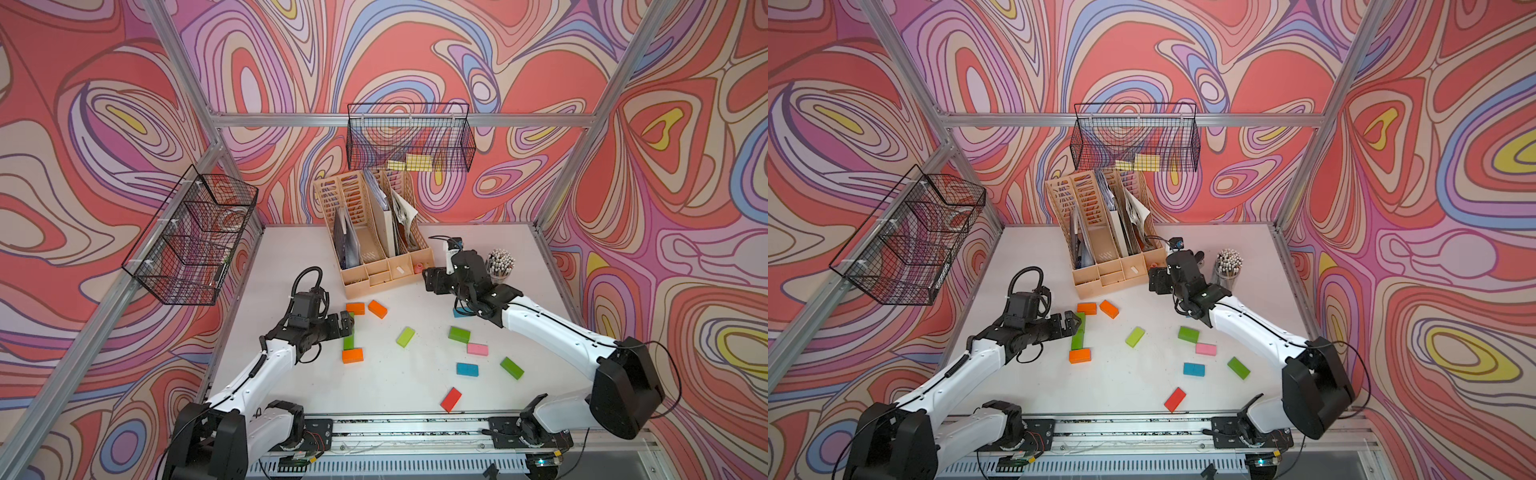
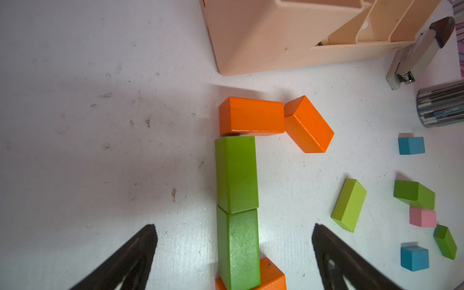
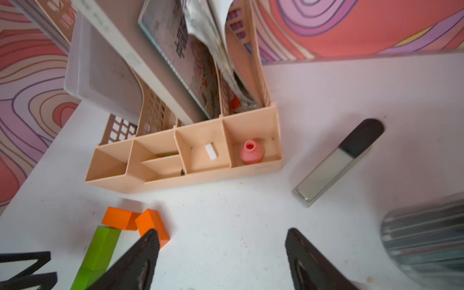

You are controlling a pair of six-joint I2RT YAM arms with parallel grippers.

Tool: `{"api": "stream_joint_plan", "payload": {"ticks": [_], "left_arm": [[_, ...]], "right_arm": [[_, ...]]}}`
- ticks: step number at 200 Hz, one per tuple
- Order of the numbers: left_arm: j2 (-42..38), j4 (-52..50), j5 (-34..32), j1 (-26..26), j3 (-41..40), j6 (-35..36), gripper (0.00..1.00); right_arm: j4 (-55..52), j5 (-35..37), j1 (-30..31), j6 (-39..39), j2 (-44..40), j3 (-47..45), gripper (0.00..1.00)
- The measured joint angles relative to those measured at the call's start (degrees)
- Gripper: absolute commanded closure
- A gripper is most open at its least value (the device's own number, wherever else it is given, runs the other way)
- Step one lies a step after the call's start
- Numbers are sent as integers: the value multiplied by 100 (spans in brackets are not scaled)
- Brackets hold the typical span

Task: Assemble the letter c with building blocks
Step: Assemble the building block at the center of the board.

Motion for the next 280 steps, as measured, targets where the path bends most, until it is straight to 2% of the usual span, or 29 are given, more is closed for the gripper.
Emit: {"api": "stream_joint_plan", "payload": {"ticks": [27,57,100,135,181,238,280], "left_arm": [[-11,2,-57,0,0,-81,1],[-13,0,-57,0,0,-146,1],[-105,-101,-175,-13,-4,-164,1],[-164,-208,-249,-39,-4,-168,1],[-409,-262,-378,-103,-4,-186,0],[-531,-262,-531,-393,-4,-203,1],[-535,-262,-636,-612,-4,-205,1]], "right_arm": [[-177,251,442,1172,511,116,8],[-299,485,669,2387,870,208,11],[-463,621,918,3469,1342,634,11],[-529,601,1086,3991,1770,1062,9],[-1047,730,1329,4520,2505,1864,2],[-1672,938,1641,4975,3161,2616,2],[-1764,1132,1670,5036,3501,2736,11]]}}
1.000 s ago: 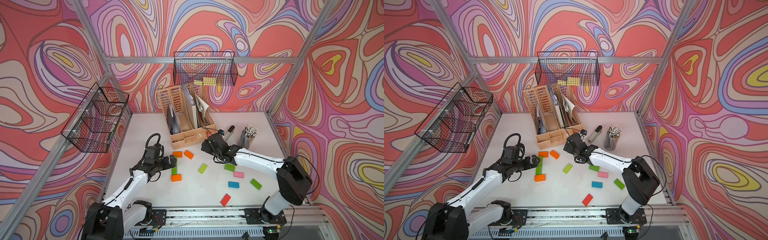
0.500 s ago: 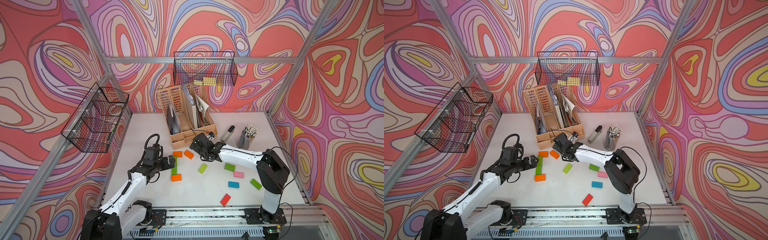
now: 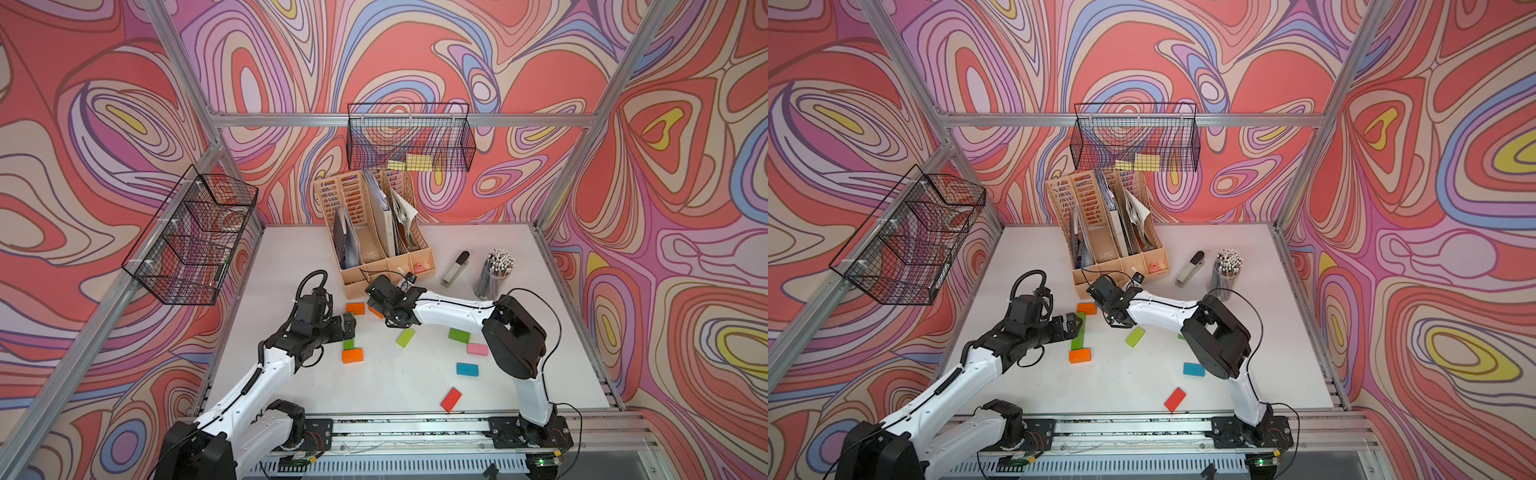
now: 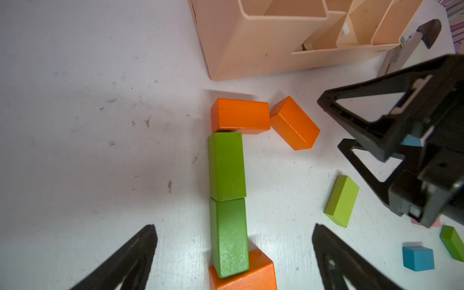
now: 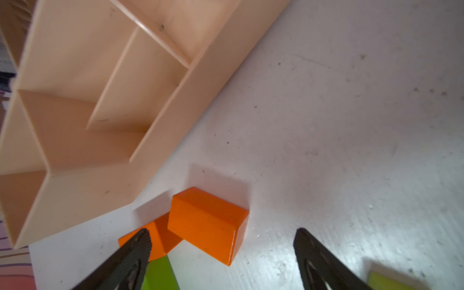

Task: Assemble the letter c with building blocks
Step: Assemble the building block at the center of the board.

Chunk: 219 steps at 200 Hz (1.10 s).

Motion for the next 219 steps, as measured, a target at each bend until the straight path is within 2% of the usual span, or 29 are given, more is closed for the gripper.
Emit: {"api": "stream_joint_plan", "payload": {"ticks": [36,84,125,159,199,219], "left_arm": [[0,0,-61,-35,0,0,1],[4,0,-151,-35,0,-2,1],[15,-2,-254,-35,0,-7,1],[15,-2,-308,-35,0,-7,1],[15,-2,-321,-35,0,-7,1],[15,-2,-323,-35,0,-7,1]], "right_arm": [[7,42,0,-90,195,181,14],[-52,-11,0,-286,345,520,5],[-199,-55,0,-323,501,776,4],[-334,-101,0,-334,693,785,9],[-391,-122,0,-345,743,811,8],[-411,-120,0,-376,754,850,12]]}}
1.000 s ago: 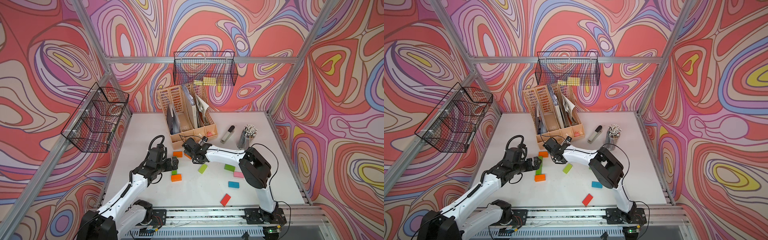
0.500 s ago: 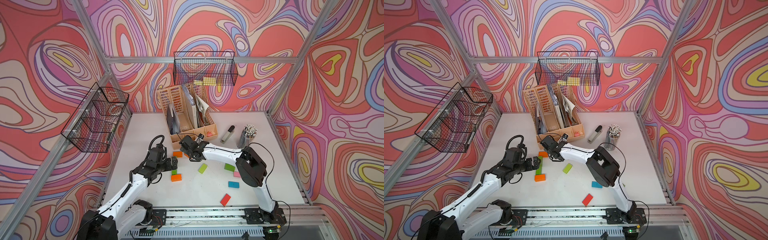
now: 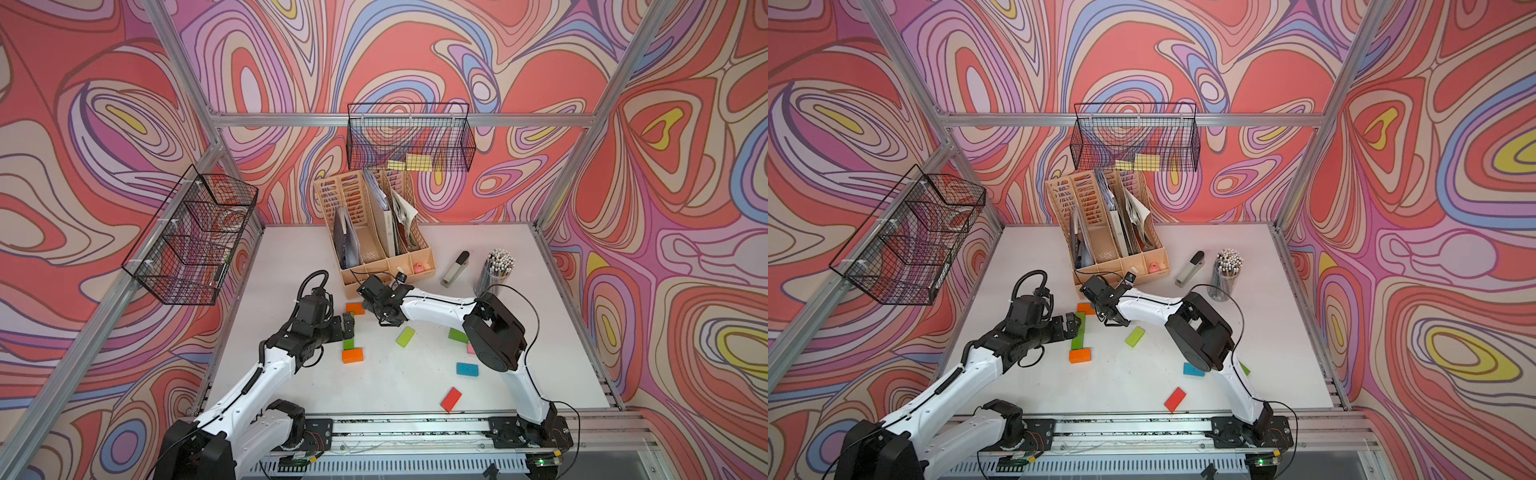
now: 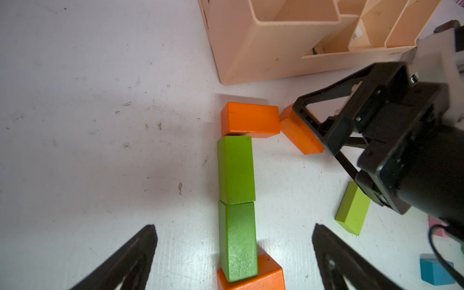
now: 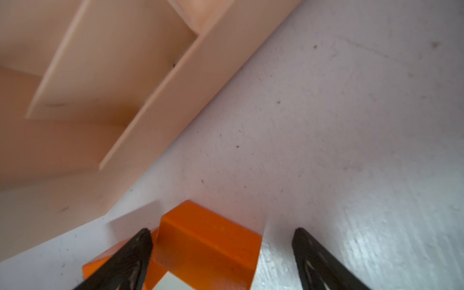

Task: Assemble the letter c with building blocks
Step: Assemble the building block at the center of the board.

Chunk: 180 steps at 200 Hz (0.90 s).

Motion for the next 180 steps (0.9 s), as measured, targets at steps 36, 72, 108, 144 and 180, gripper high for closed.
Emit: {"api": "stream_joint_plan", "payload": {"ticks": [36,72,108,144,180], "left_arm": [[0,0,2,0,0,2,1],[0,0,0,0,0,2,1],[-4,0,2,0,0,2,1],[-4,0,2,0,-2,2,1],[-4,0,2,0,-17,2,1]], "right_arm": [[-94,63,70,-109,55,168,16],[-136,127,186,-184,192,275,16],[-205,208,219,-225,225,262,19],[-140,348,219,-256,146,63,24],[-81,428,219,-280,-37,-249,25]]}}
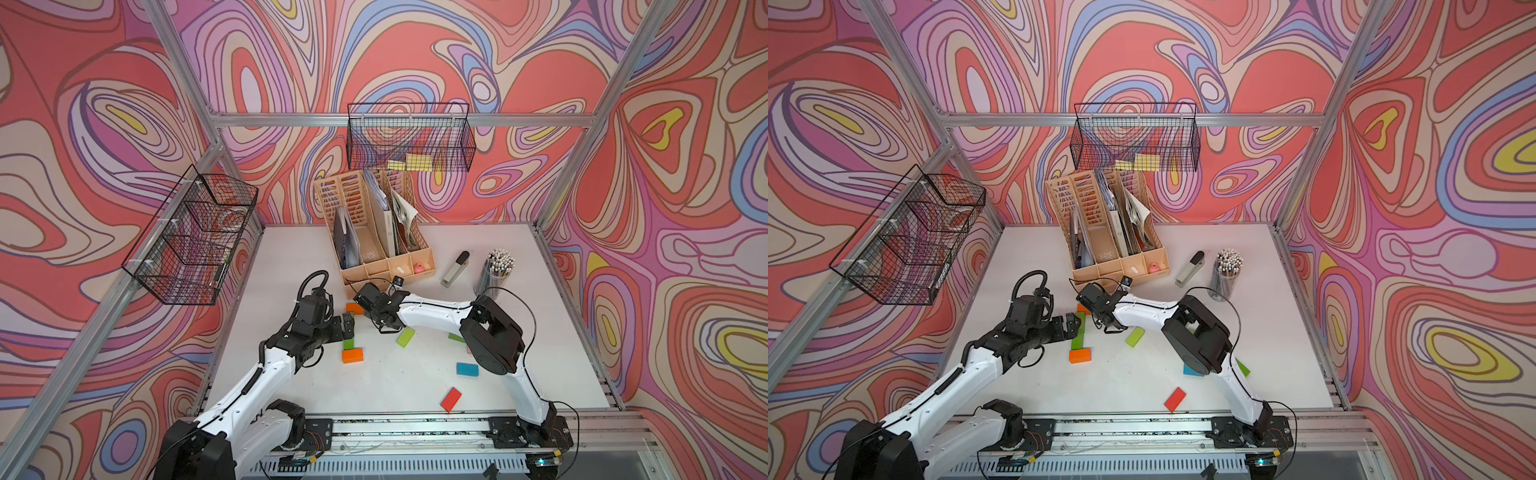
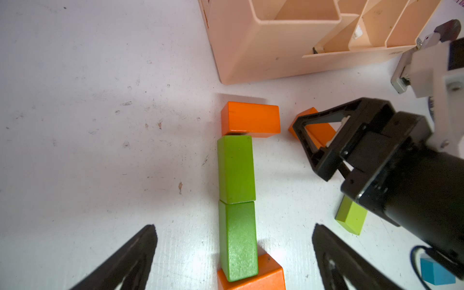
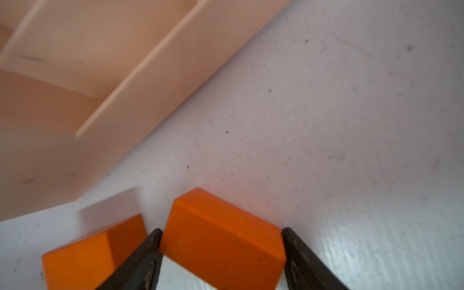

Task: Assemble the letter c with building blocks
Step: Assemble the building block at the center of the board.

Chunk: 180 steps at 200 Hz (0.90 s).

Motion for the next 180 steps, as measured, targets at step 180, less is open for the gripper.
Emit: {"api": "stream_joint_plan", "payload": {"ticks": [180], "left_arm": [[-70,-2,0,0,-44,4,1]], "right_arm": [[575,-645,-304,-1930,-1036,-935,29]]}}
